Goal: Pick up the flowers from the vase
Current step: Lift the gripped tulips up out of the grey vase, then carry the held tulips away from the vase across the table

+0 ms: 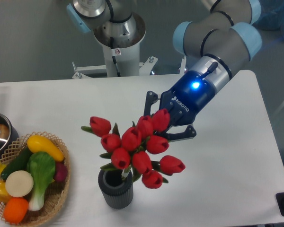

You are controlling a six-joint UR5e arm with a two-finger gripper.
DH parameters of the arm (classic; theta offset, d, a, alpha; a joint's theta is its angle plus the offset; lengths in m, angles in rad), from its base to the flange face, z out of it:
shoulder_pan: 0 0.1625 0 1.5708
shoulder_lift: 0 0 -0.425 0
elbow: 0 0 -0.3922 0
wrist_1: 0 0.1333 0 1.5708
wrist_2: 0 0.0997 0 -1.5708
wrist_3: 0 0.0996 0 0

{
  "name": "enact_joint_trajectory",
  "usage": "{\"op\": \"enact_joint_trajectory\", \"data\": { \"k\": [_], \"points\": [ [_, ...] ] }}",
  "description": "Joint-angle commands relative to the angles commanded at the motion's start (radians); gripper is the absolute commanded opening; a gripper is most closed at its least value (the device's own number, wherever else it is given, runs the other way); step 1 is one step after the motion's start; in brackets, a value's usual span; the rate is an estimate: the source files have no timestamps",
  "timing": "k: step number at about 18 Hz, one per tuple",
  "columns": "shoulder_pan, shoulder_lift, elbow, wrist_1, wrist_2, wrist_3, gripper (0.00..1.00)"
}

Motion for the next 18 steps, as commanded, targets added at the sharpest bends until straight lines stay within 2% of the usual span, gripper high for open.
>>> {"op": "enact_joint_trajectory", "data": {
  "k": [7,9,18],
  "points": [
    [0.034,0.011,0.005,0.0,0.021,0.015,0.01],
    [0.052,0.009,0.015,0.0,0.026,0.069,0.01],
    [0.115,0.023,0.017,-0.002,0.33,0.216,0.0]
  ]
}}
